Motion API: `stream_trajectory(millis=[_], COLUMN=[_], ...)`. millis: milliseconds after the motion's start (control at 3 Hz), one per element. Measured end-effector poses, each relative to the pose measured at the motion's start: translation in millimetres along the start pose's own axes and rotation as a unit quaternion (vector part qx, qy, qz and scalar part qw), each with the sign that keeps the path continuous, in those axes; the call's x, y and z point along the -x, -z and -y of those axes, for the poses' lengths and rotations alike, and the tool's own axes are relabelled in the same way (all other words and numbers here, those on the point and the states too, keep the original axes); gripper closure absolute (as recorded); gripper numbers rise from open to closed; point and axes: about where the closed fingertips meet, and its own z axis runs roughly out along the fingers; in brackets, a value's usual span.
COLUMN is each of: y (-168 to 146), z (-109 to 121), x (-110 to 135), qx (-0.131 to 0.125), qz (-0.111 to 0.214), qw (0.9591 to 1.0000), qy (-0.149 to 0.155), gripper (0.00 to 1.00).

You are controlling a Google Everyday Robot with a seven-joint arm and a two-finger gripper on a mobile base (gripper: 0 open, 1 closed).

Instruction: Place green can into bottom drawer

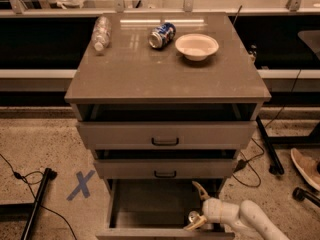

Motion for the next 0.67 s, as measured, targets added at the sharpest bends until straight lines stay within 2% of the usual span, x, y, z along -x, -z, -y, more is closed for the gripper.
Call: stream_trajectory(millis=[333,667], y=[39.0,51.1], z=[-18.9,-36.7], x=[29.4,32.7], qx=[-0.045,-0.055], qz=[-0.003,0.002], qw=[0.9986,0.9983], qy=[0.026,0.019], gripper=[0.00,0.00])
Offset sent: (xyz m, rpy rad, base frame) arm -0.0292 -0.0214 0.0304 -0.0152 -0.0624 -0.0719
